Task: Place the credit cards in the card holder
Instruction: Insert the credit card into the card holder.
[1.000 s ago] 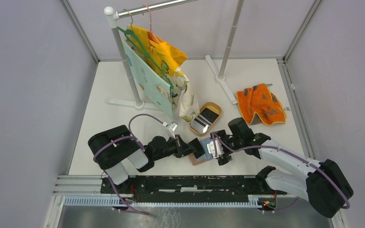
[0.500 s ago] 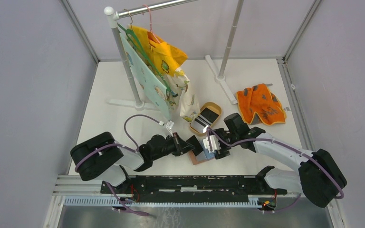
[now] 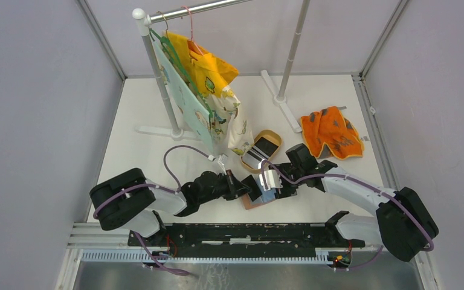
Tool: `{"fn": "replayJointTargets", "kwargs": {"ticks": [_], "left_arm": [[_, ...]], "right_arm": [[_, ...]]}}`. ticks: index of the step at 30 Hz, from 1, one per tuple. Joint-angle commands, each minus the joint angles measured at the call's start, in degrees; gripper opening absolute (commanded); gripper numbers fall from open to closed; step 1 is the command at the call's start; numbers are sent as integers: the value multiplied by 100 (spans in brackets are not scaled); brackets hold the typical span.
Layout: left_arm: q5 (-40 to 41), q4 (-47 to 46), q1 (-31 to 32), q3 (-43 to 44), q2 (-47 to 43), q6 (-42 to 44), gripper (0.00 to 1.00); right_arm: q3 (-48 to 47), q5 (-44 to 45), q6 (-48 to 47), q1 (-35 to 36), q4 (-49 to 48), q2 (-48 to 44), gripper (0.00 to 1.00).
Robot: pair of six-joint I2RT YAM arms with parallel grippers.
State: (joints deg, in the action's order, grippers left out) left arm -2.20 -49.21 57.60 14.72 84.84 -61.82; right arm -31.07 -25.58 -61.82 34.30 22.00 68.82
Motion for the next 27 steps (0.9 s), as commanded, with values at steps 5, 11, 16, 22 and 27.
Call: {"fn": "replayJointTargets", "kwargs": {"ticks": [5, 11, 16, 22, 27], "left_arm": [[497, 80, 102, 67, 128, -491, 2], [448, -141, 133, 119, 449, -646, 2], [497, -194, 202, 84, 530, -732, 2], [457, -197, 275, 86, 480, -787, 2], [381, -309, 282, 80, 586, -896, 2]], "right_arm": [[-215, 192, -148, -174, 353, -2, 72], [-267, 336, -178, -180, 509, 260, 70], [-294, 352, -217, -184, 647, 478, 67], [-350, 236, -217, -181, 787, 689, 62], [-356, 140, -225, -164, 854, 761, 59]]}}
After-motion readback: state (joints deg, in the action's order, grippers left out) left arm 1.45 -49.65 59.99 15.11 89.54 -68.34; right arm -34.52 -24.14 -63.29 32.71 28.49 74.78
